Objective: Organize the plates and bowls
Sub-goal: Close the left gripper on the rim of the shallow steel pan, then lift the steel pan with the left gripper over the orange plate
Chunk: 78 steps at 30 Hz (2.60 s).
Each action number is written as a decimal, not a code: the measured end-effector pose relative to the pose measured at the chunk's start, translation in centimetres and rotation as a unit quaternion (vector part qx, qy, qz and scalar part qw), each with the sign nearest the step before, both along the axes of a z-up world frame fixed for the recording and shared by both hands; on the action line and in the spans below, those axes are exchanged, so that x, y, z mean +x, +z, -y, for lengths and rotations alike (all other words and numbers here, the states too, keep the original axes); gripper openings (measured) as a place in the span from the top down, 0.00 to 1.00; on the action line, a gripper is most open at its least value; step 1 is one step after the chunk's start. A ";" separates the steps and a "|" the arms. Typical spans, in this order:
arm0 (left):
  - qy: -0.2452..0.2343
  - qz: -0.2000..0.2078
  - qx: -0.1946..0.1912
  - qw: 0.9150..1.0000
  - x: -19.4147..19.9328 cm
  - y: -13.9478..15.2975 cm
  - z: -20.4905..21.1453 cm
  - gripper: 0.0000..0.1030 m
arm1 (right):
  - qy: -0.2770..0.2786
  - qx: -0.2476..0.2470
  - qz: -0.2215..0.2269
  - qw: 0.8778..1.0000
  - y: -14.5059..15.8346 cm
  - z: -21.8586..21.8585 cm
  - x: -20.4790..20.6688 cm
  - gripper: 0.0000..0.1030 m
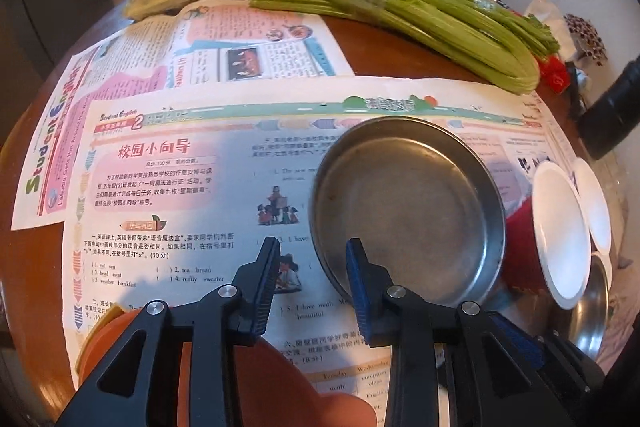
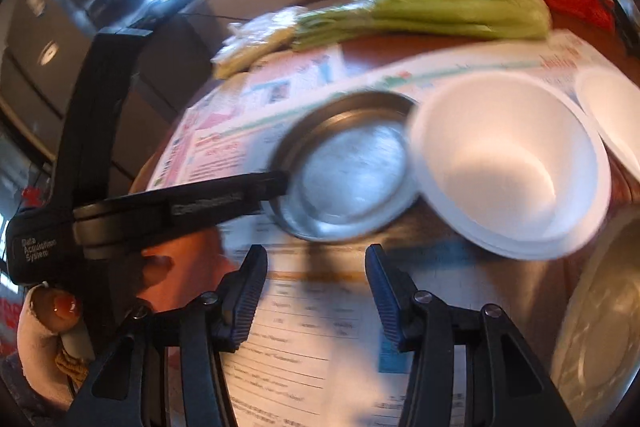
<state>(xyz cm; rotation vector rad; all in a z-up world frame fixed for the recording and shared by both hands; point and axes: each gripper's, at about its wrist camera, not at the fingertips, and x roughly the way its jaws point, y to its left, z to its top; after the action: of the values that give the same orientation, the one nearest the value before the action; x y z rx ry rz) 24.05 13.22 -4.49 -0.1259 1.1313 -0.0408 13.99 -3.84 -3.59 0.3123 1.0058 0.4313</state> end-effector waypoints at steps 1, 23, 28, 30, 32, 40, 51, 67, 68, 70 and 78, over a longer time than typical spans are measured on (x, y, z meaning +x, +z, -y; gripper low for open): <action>0.000 0.002 -0.003 1.000 0.1 0.1 -0.1 0.66 | -0.010 0.006 -0.003 1.000 -0.1 0.5 0.1 0.50; -0.002 0.019 -0.016 1.000 0.5 -0.3 -0.3 0.78 | -0.053 -0.051 0.031 0.997 -1.1 -0.5 4.5 0.49; 0.001 0.036 -0.019 0.999 -0.6 1.2 -0.5 0.78 | -0.045 -0.034 0.039 0.998 -0.1 -0.3 3.6 0.49; 0.002 0.044 -0.020 0.999 -1.2 2.0 -0.6 0.78 | -0.041 -0.031 0.043 0.998 0.4 -0.4 3.2 0.49; 0.006 0.051 -0.019 0.998 -1.9 2.7 -0.8 0.78 | -0.037 -0.025 0.049 0.998 1.0 -0.4 2.6 0.49; 0.020 0.077 -0.019 0.997 -5.5 5.6 -2.1 0.78 | -0.008 -0.015 0.073 0.997 3.8 -0.9 0.0 0.49; 0.050 0.114 -0.025 0.992 -11.3 8.9 -4.6 0.78 | 0.043 -0.005 0.111 0.993 7.4 -3.0 -4.0 0.49; 0.090 0.091 -0.038 0.991 -16.5 5.6 -7.9 0.78 | 0.116 -0.034 0.106 0.987 6.8 -6.7 -7.7 0.49; 0.092 0.089 -0.037 0.991 -16.6 5.3 -8.1 0.78 | 0.120 -0.038 0.104 0.987 6.6 -7.0 -7.8 0.49; 0.096 0.086 -0.030 0.991 -16.8 4.8 -8.3 0.78 | 0.128 -0.044 0.101 0.986 6.1 -7.5 -8.0 0.49; 0.106 0.067 -0.034 0.992 -17.0 2.7 -9.6 0.77 | 0.149 -0.052 0.076 0.984 4.1 -8.9 -7.9 0.49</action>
<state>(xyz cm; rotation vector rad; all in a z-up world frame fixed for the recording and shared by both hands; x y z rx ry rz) 7.05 22.78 -1.82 -0.2997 0.9786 0.1000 6.07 5.01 0.55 0.0314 0.9234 0.6618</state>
